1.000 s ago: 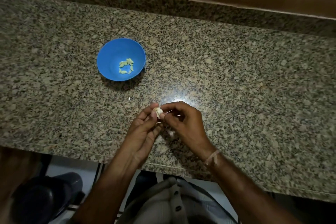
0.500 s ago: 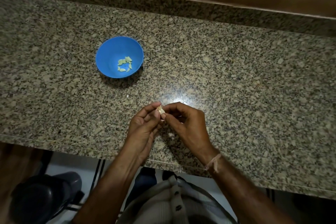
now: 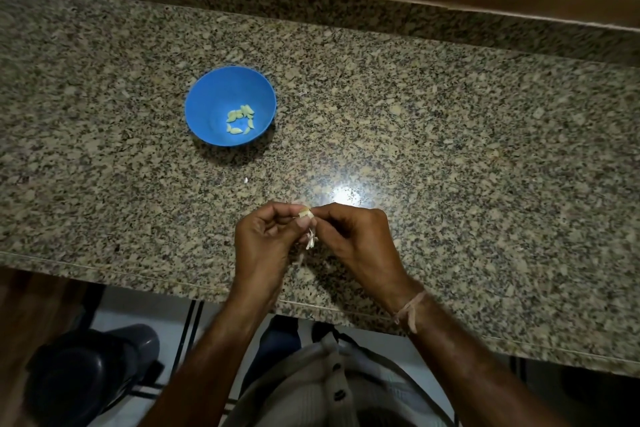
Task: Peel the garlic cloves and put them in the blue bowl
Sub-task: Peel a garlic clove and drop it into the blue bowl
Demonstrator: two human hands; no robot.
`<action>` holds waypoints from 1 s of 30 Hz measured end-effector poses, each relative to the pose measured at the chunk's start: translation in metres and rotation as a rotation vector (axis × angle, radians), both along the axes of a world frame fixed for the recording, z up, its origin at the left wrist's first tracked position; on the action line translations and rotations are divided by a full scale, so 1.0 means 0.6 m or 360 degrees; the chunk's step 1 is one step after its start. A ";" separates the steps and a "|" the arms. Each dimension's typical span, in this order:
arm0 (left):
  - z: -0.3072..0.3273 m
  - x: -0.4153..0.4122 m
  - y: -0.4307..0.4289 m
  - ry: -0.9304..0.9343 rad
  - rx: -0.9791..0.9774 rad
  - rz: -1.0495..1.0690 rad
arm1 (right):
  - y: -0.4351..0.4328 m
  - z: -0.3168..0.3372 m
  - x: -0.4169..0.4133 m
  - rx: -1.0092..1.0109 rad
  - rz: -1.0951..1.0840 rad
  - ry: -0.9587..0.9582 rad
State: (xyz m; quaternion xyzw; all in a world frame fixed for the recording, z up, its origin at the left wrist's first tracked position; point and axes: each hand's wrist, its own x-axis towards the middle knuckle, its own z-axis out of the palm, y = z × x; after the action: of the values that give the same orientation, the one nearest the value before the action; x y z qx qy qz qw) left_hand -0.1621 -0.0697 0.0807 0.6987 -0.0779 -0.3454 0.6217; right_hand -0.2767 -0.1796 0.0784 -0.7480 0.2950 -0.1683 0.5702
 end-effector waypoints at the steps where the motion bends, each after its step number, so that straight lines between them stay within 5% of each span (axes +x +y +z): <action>1: 0.000 0.000 0.002 -0.0031 0.0028 -0.0020 | 0.000 -0.001 0.000 -0.0016 0.0004 0.0014; 7: -0.003 -0.001 -0.002 -0.0087 0.0077 -0.0078 | 0.009 -0.012 0.003 -0.0109 -0.0092 0.0027; 18: -0.055 0.024 0.000 0.0442 0.0043 0.0058 | 0.009 -0.044 0.025 0.0365 -0.0434 -0.0010; 20: -0.065 0.041 -0.002 0.0207 0.0196 0.0011 | 0.004 -0.054 0.023 0.0389 -0.0447 0.0051; 24: -0.094 0.090 -0.008 -0.0859 0.0634 -0.0379 | 0.002 -0.092 0.026 0.0205 -0.0395 0.0341; 30: -0.096 0.083 0.018 -0.1589 0.0826 -0.0667 | 0.011 -0.107 0.036 -0.0023 -0.0268 0.0601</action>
State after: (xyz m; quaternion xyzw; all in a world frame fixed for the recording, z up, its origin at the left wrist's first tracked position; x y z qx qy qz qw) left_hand -0.1125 -0.0589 0.0234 0.8752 -0.4097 -0.0983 0.2379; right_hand -0.2552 -0.1732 0.0140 -0.7431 0.4569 -0.0742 0.4832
